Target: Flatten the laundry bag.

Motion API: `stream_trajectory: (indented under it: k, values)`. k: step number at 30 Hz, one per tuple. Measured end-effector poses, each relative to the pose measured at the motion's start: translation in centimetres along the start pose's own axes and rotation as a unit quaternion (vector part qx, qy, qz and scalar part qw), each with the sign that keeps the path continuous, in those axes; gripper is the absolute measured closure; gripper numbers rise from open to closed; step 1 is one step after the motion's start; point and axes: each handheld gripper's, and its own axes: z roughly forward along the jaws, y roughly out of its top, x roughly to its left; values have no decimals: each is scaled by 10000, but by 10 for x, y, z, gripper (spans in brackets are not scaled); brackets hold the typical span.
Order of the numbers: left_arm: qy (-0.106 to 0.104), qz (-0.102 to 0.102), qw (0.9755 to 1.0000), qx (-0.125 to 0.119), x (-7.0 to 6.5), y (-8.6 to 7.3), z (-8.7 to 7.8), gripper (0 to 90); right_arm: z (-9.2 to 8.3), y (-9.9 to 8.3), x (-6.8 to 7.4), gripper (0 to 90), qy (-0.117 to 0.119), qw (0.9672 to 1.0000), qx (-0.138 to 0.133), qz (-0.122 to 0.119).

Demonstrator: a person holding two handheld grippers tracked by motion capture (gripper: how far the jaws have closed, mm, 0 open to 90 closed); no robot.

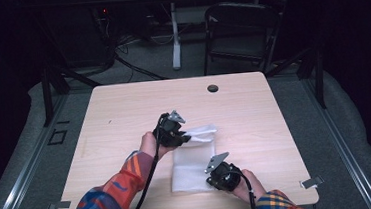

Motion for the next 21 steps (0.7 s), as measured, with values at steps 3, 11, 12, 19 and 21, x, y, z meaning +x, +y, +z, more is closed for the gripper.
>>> stream_trajectory:
  k: [3,11,12,19,21]
  values:
    - [16,4,10000,-11,4,3,2,785,0,0,0,900,2,10000,0,0]
    - [69,12,10000,-23,11,11,10,786,0,0,0,900,-13,10000,8,-10]
    - [78,-3,10000,-29,12,11,11,786,0,0,0,900,2,10000,23,-23]
    - [151,10,9999,18,22,17,14,784,0,0,0,900,0,10000,-7,-6]
    - [157,-29,9999,6,25,18,15,783,0,0,-1,900,-10,10000,27,-42]
